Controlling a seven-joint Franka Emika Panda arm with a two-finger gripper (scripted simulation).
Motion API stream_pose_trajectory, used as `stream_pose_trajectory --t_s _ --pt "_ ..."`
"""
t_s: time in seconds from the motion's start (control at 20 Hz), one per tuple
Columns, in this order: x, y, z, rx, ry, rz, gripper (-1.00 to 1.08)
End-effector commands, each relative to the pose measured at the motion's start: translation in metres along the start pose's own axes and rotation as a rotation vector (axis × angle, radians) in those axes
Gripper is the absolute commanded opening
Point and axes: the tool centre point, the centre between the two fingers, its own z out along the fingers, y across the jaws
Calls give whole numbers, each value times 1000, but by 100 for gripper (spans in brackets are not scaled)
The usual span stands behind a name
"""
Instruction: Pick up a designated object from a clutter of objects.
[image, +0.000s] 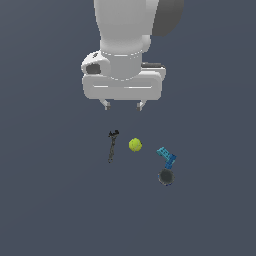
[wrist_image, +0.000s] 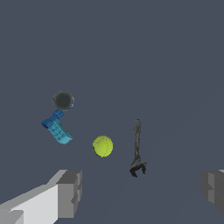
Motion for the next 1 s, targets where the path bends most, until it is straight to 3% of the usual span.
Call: stream_pose_trajectory --t_s 0.0,0.5,0.95 --pt "0 0 0 0 0 0 100" --pt "0 -16 -10 33 4 2 100" --pt "7 -26 5 25 0 -15 100"
